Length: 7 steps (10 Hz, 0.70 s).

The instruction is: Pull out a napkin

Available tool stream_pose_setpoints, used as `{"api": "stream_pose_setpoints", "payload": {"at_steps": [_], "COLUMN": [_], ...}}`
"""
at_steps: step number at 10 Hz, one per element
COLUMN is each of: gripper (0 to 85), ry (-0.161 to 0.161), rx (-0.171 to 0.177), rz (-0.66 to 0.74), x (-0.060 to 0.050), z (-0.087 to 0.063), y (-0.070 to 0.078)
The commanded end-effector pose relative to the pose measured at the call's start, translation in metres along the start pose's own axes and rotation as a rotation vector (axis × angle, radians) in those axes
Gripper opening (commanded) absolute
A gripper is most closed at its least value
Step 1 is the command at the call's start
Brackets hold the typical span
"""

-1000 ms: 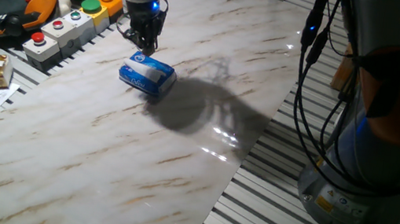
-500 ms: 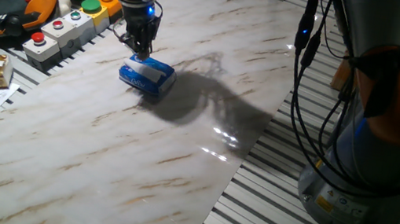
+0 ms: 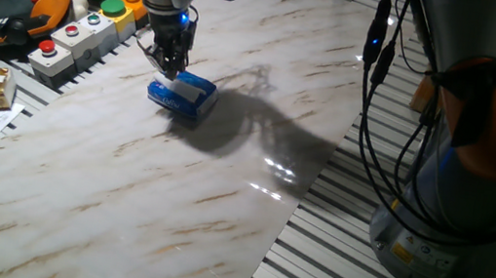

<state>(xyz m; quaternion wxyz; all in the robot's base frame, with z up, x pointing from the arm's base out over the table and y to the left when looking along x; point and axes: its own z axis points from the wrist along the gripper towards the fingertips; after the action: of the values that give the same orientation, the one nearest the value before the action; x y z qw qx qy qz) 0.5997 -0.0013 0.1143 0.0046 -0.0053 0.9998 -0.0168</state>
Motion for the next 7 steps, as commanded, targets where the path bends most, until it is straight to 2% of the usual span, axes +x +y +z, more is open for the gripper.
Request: {"api": "stream_pose_setpoints", "payload": {"at_steps": [1, 7], "gripper": [32.3, 38.3], "ry": [-0.008, -0.02], "rx": [0.002, -0.003], "rz": [-0.002, -0.008], "x": [0.0, -0.002], "z": [0.003, 0.019], "y": [-0.001, -0.009]}}
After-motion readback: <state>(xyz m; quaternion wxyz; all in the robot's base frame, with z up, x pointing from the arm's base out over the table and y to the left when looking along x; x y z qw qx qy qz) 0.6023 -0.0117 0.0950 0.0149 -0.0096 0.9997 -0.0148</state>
